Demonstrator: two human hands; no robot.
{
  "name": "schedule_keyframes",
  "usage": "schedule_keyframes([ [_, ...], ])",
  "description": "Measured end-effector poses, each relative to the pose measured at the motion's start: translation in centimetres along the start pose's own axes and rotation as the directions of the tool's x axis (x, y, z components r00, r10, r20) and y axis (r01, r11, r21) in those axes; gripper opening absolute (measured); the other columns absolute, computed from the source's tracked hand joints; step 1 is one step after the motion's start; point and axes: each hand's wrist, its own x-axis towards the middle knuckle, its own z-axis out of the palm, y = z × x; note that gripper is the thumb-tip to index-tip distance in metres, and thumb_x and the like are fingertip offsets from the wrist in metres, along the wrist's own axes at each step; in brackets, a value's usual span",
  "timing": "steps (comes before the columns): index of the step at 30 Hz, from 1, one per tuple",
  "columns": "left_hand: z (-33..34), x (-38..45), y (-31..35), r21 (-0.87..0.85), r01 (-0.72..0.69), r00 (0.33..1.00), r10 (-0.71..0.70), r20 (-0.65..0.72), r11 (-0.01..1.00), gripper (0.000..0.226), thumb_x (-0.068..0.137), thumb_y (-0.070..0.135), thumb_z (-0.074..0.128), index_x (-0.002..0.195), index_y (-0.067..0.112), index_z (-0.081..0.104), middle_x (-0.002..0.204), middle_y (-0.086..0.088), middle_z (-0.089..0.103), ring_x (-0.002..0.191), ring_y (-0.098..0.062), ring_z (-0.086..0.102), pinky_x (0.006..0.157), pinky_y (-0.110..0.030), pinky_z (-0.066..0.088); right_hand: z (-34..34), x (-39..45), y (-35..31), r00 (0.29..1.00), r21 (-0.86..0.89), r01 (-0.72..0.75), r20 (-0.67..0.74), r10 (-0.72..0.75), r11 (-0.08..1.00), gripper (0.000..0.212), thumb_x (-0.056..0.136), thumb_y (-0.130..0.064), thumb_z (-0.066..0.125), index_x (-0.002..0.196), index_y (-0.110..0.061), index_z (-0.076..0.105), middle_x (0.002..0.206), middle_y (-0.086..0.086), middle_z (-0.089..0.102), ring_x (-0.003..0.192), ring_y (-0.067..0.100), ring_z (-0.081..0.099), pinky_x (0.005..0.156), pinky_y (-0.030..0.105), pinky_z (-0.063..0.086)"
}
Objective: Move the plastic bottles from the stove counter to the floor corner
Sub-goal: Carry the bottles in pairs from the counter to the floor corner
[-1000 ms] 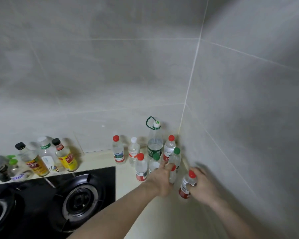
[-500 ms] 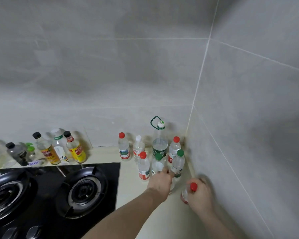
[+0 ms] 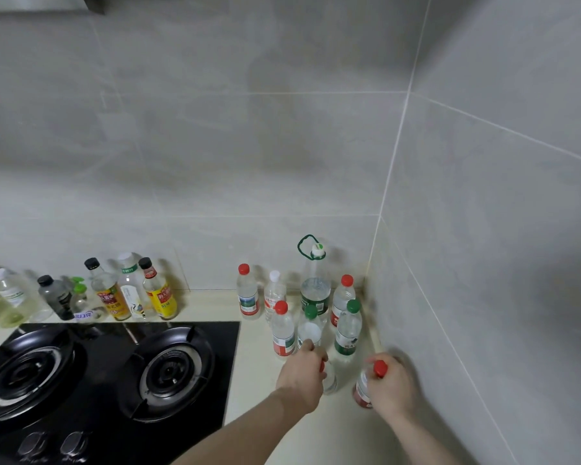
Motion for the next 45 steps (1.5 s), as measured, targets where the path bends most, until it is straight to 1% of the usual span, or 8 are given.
schedule_keyframes([
  [5, -0.1, -2.2, -1.2, -0.022, 0.003, 1.000, -0.003, -0.024, 1.000, 0.030, 0.093, 0.016, 0.059, 0.122, 0.022, 0.062, 0.125, 0.004, 0.056, 0.105, -0.026, 0.062, 0.084, -0.032, 0.048, -0.9, 0.0, -0.8, 0.997, 0.024, -0.011, 0.081, 0.009, 1.000, 0.021, 0.081, -0.013, 0.071, 0.084, -0.034, 0.071, 0.087, 0.000, 0.072, 0.076, 0.019, 0.066, 0.069, 0.024, 0.048],
  [8, -0.4, -3.9, -2.7, -0.036, 0.027, 1.000, -0.027, -0.005, 0.999, 0.029, 0.092, 0.021, 0.059, 0.121, 0.025, 0.064, 0.120, 0.004, 0.056, 0.104, -0.025, 0.063, 0.088, -0.034, 0.049, 0.0, -0.3, -0.5, 0.987, 0.039, 0.003, 0.162, -0.009, 0.999, 0.027, 0.076, -0.016, 0.074, 0.071, -0.041, 0.066, 0.091, -0.002, 0.066, 0.078, 0.020, 0.070, 0.076, 0.034, 0.058],
  [11, -0.9, -5.7, -4.2, -0.042, 0.051, 0.999, -0.051, 0.004, 0.998, 0.028, 0.091, 0.025, 0.060, 0.119, 0.027, 0.065, 0.116, 0.007, 0.055, 0.102, -0.025, 0.062, 0.088, -0.035, 0.049, 0.4, -1.0, -0.9, 0.973, 0.079, 0.022, 0.228, -0.040, 0.997, 0.018, 0.073, -0.018, 0.070, 0.074, -0.036, 0.070, 0.090, -0.006, 0.058, 0.073, 0.027, 0.072, 0.066, 0.037, 0.059],
  [19, -1.6, -10.5, -6.6, -0.105, 0.139, 0.988, -0.144, -0.048, 0.985, 0.030, 0.090, 0.030, 0.063, 0.119, 0.032, 0.067, 0.114, 0.014, 0.057, 0.102, -0.016, 0.063, 0.087, -0.026, 0.047, 1.5, -2.6, -1.8, 0.898, 0.052, 0.039, 0.436, -0.057, 0.998, 0.011, 0.071, -0.026, 0.076, 0.079, -0.032, 0.072, 0.087, -0.012, 0.073, 0.082, 0.010, 0.069, 0.078, 0.027, 0.058],
  [27, -1.1, -10.4, -6.0, -0.189, 0.192, 0.975, -0.209, -0.076, 0.963, 0.041, 0.089, 0.029, 0.066, 0.129, 0.035, 0.065, 0.116, 0.011, 0.059, 0.109, -0.012, 0.059, 0.089, -0.019, 0.041, 2.1, -2.7, -2.5, 0.927, 0.081, 0.065, 0.364, -0.090, 0.995, 0.015, 0.074, -0.017, 0.071, 0.077, -0.031, 0.071, 0.090, -0.013, 0.072, 0.088, 0.009, 0.067, 0.078, 0.027, 0.054],
  [36, -0.4, -9.0, -4.1, -0.196, 0.200, 0.974, -0.217, -0.066, 0.960, 0.037, 0.091, 0.025, 0.064, 0.127, 0.032, 0.066, 0.118, 0.005, 0.059, 0.108, -0.016, 0.060, 0.093, -0.025, 0.045, 2.2, -5.2, -2.3, 0.929, 0.050, 0.163, 0.330, -0.170, 0.985, 0.020, 0.076, -0.016, 0.072, 0.075, -0.034, 0.065, 0.092, -0.010, 0.066, 0.084, 0.006, 0.064, 0.078, 0.025, 0.051],
  [43, -1.6, -12.1, -5.9, -0.261, 0.225, 0.966, -0.250, -0.068, 0.939, 0.028, 0.087, 0.022, 0.067, 0.113, 0.033, 0.070, 0.112, 0.010, 0.060, 0.103, -0.011, 0.059, 0.080, -0.015, 0.037, 1.2, -7.6, -3.2, 0.943, 0.039, 0.115, 0.311, -0.122, 0.993, 0.019, 0.080, -0.011, 0.070, 0.077, -0.030, 0.070, 0.096, -0.010, 0.064, 0.066, 0.009, 0.066, 0.048, 0.017, 0.047],
  [45, -2.3, -13.8, -6.6, -0.313, 0.226, 0.962, -0.261, -0.076, 0.922, 0.027, 0.085, 0.022, 0.068, 0.108, 0.035, 0.071, 0.107, 0.014, 0.060, 0.098, -0.009, 0.060, 0.081, -0.016, 0.042, 1.3, -8.7, -3.8, 0.941, 0.043, 0.125, 0.311, -0.132, 0.991, 0.020, 0.077, -0.011, 0.070, 0.076, -0.031, 0.071, 0.094, -0.010, 0.065, 0.071, 0.014, 0.069, 0.057, 0.023, 0.055],
])
